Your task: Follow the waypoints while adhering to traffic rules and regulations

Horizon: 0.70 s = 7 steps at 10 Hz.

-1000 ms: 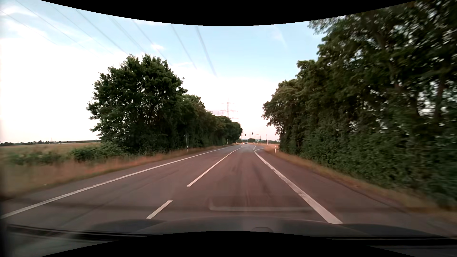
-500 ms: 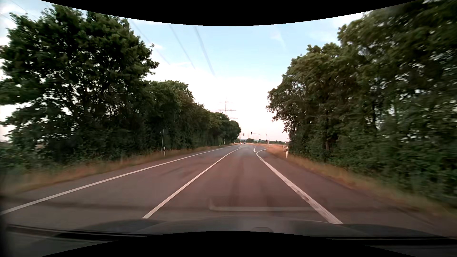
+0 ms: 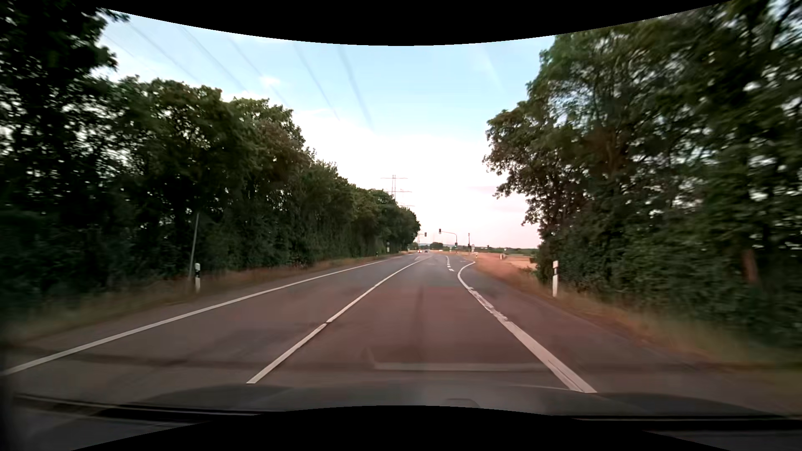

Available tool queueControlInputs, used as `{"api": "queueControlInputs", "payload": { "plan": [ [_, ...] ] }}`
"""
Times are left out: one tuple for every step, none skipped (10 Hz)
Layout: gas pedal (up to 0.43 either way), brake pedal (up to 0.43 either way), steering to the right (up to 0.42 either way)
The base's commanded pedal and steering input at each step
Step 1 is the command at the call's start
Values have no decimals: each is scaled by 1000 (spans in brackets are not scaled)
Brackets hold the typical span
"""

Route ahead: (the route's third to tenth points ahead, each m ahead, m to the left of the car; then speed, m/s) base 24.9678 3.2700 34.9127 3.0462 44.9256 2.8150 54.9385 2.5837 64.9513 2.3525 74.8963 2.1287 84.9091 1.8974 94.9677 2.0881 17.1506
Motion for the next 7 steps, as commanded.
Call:
{"api": "queueControlInputs", "payload": {
  "plan": [
    [8, 0, 2],
    [8, 0, 2],
    [8, 0, 2],
    [8, 0, 2],
    [8, 0, 3],
    [8, 0, 4],
    [8, 0, 6]
  ]
}}
